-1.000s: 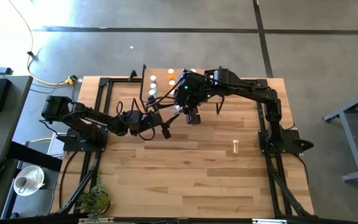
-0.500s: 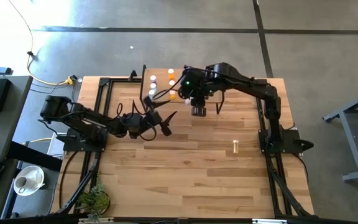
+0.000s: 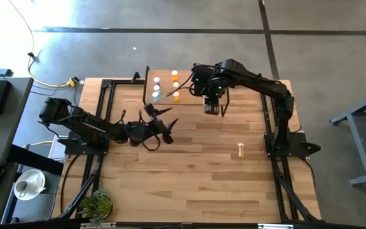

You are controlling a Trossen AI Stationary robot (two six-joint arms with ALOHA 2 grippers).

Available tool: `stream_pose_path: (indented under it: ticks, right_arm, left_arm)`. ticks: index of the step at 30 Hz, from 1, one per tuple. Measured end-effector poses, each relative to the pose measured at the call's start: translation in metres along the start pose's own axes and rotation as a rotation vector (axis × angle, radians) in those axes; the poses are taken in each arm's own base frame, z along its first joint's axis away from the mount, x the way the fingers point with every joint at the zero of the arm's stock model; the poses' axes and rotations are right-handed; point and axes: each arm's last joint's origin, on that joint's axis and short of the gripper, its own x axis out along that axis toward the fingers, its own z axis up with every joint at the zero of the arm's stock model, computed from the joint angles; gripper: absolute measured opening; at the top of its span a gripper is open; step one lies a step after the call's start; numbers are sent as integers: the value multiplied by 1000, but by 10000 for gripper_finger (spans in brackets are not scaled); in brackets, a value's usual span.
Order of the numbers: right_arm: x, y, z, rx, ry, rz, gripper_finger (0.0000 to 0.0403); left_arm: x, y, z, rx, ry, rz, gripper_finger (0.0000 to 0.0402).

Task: Pick and place medicine bottles onto shelf by color
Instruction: Put the white pill bottle on the shelf aligned with the other white pill bottle

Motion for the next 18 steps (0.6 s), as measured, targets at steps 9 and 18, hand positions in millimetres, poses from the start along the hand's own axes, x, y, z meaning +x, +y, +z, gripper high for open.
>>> stream_pose_path:
  ticks: [9,18]
  right_arm:
    - [14,-15,-33,92,104,14,125]
    - [31,-45,-40,204,109,-6,125]
  left_arm:
    - [2,-3,-4,-34,-3,-107,243]
    - [1,-4,-6,-35,7,-112,243]
